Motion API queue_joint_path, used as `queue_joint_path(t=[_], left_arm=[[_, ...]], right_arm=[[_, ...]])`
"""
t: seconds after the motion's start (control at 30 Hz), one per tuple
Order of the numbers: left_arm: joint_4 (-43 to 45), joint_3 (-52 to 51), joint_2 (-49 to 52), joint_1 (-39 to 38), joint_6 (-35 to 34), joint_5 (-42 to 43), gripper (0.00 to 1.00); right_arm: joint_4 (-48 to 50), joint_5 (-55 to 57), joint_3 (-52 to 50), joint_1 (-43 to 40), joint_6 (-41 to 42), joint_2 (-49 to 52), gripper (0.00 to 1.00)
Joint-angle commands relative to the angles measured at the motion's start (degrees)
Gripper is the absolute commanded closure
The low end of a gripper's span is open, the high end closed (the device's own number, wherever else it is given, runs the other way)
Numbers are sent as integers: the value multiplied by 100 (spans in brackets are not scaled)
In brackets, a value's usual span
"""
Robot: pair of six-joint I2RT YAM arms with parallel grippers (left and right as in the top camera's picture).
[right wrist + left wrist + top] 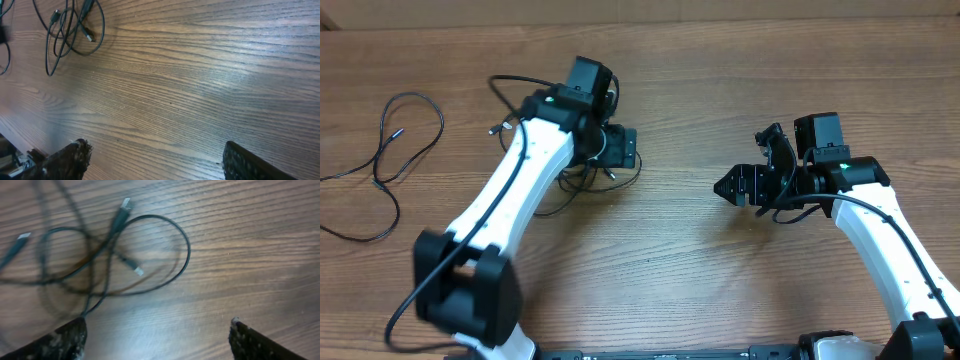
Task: Untangle cables
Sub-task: 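Lower the left gripper onto the cable at center-left and grasp it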
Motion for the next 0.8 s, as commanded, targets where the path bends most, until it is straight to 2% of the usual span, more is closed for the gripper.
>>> queue_joint_path(t=[0.0, 0.03, 0.23, 0.33, 0.43, 0.47, 0.5, 0.53, 0.73, 0.77], left_arm=[[186, -46, 466, -98, 323, 404, 13], [332, -46, 787, -181, 533, 444, 19], [616, -46, 1362, -326, 603, 1502, 21], [789, -46, 1604, -391, 601, 1567, 35], [949, -46, 1869, -431, 575, 1558, 42], [964, -46, 1875, -431, 577, 1558, 54], [986, -46, 1895, -431, 577, 1561, 73], [997, -39, 1895, -431, 577, 1596, 96], [907, 267, 1893, -367, 584, 1871, 95], [796, 455, 1893, -317, 588, 1851, 90]], right_arm=[[15, 20, 52, 0, 11, -116, 17], [13, 20, 52, 0, 11, -116, 17], [15, 20, 52, 0, 11, -116, 17], [2, 20, 52, 0, 11, -116, 17], [-72, 22, 52, 0, 9, -116, 17], [-79, 22, 52, 0, 9, -116, 17], [-76, 22, 52, 0, 9, -116, 17], [-72, 22, 52, 0, 9, -116, 17], [-85, 22, 52, 0, 9, -116, 17], [-96, 22, 52, 0, 9, -116, 17]])
